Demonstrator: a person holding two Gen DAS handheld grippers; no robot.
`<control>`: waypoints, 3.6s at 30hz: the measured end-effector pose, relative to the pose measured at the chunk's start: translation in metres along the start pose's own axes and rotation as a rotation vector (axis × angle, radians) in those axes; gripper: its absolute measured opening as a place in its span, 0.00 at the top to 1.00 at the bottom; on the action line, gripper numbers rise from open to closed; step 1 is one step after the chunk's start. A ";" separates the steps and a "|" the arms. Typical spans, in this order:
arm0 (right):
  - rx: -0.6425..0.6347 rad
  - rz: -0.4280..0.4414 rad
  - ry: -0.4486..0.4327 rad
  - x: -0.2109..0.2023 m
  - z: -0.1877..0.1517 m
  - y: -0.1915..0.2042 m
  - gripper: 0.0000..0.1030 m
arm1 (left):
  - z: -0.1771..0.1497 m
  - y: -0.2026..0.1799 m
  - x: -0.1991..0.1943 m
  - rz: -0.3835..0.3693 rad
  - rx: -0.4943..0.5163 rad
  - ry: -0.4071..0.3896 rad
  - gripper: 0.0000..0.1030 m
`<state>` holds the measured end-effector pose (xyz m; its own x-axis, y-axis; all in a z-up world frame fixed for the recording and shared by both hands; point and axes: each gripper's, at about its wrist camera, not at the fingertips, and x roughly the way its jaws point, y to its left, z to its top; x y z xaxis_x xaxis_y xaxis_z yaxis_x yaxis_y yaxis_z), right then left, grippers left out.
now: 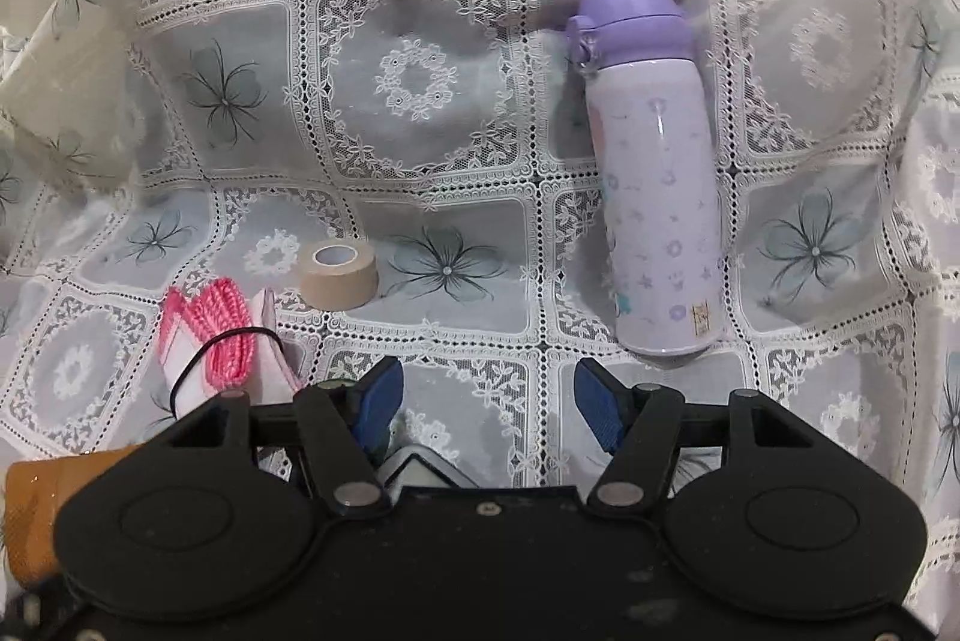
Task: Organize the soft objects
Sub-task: 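Grasp the pink-edged towel bundle with the left gripper while the right gripper approaches the tape roll, then grasp the beige tape roll with the right gripper, then carry the towel bundle and tape roll over the basket with both grippers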
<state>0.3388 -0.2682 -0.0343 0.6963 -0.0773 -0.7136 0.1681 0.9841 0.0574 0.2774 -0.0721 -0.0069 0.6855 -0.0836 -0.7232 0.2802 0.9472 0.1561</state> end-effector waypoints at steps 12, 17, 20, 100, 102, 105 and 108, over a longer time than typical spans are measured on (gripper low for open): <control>0.042 0.041 -0.005 -0.020 -0.009 -0.018 0.39 | 0.025 -0.030 0.047 -0.079 0.159 -0.023 0.21; 0.051 0.058 -0.005 -0.023 -0.010 -0.023 0.39 | 0.039 -0.033 0.069 -0.101 0.148 0.015 0.21; 0.055 0.063 -0.006 -0.025 -0.010 -0.024 0.39 | 0.046 -0.032 0.079 -0.119 0.141 0.031 0.20; -0.237 0.537 0.115 -0.045 -0.004 0.206 0.55 | -0.028 0.154 -0.037 0.205 -0.292 0.006 0.36; -0.268 0.563 0.114 -0.058 -0.015 0.214 0.55 | -0.038 0.159 -0.047 0.222 -0.316 0.014 0.36; -0.307 0.597 0.120 -0.082 -0.036 0.219 0.55 | -0.053 0.159 -0.061 0.242 -0.328 0.029 0.36; -0.338 0.629 0.135 -0.102 -0.057 0.216 0.54 | -0.066 0.153 -0.072 0.239 -0.329 0.048 0.36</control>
<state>0.2642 -0.0385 0.0109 0.4948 0.5181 -0.6977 -0.4754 0.8335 0.2817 0.2270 0.0992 0.0248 0.6709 0.1579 -0.7245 -0.1187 0.9873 0.1053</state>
